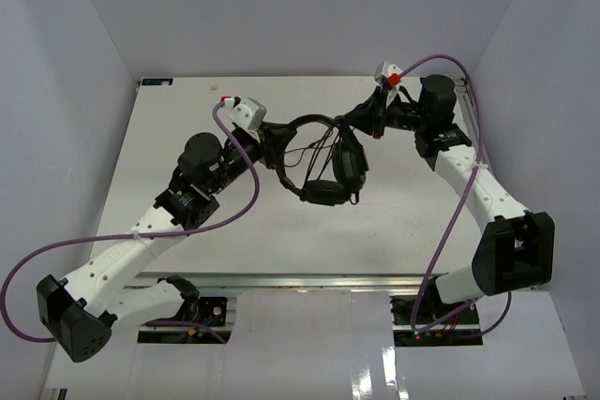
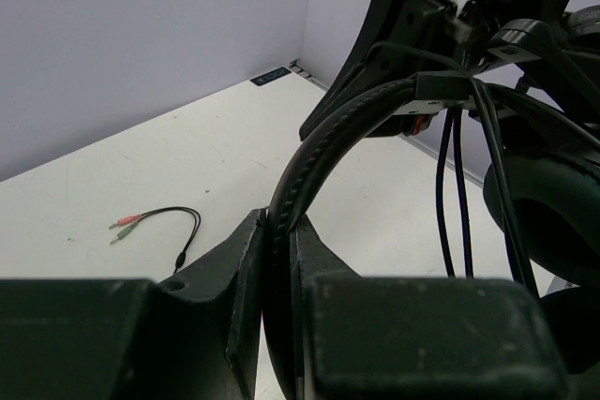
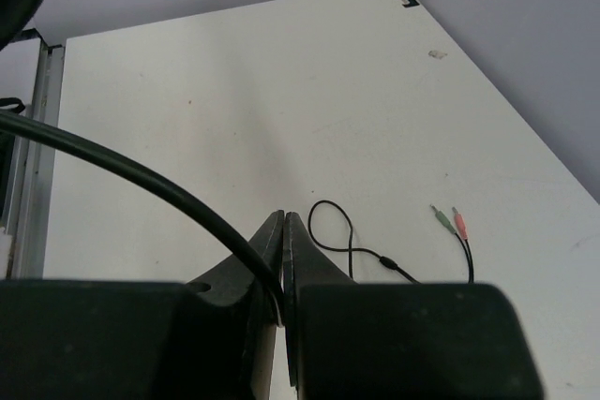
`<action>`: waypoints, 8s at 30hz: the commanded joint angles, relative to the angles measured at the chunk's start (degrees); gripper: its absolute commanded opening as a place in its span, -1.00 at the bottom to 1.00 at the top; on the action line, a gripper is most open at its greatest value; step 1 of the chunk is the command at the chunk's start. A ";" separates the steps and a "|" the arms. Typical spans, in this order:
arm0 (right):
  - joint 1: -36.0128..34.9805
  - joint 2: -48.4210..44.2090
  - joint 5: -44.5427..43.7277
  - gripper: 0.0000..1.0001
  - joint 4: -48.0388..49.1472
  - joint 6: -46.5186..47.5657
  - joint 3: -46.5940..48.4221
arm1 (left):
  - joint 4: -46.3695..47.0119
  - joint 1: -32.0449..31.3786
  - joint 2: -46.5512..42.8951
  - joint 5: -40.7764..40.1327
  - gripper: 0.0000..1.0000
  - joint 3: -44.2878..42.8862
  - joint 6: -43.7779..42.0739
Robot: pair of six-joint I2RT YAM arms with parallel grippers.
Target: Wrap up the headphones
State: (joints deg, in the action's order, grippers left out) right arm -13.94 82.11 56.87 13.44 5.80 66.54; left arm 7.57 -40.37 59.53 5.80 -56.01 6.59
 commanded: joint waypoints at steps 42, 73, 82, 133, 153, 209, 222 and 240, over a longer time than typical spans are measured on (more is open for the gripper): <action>-17.44 33.02 7.73 -0.67 64.52 -60.38 8.46 | 11.37 -0.36 14.34 -9.01 -1.00 -31.06 12.01; -26.42 14.79 16.23 -0.79 66.86 -53.90 -24.84 | 6.34 16.87 16.46 -30.09 -1.00 -31.58 0.48; -27.28 2.02 2.90 -0.85 -9.38 4.93 -15.09 | 5.21 22.76 19.42 -30.52 -1.00 -26.87 -2.94; -27.61 -6.42 -56.24 -0.83 -20.84 44.42 7.99 | 4.29 3.43 5.89 -7.72 -1.00 13.13 1.21; -14.91 -0.20 -46.96 -0.85 -18.37 33.51 9.84 | 0.60 1.87 -6.34 1.40 -1.00 14.71 1.93; -19.31 7.71 7.96 -0.85 30.50 -24.76 -16.15 | 4.85 1.02 14.39 -32.82 -1.00 -34.20 -13.77; -24.02 -13.84 -18.16 -0.85 -31.24 27.05 -9.36 | 3.88 13.51 14.45 -32.20 -1.00 -21.58 -11.58; -27.37 -12.05 -56.60 -0.85 -31.45 48.96 11.06 | 0.07 14.51 14.20 -17.73 -1.00 1.25 -3.60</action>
State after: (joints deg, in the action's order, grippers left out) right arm -40.99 68.03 7.83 -22.26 49.77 75.31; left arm 7.05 -25.41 78.36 -19.41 -58.99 -0.12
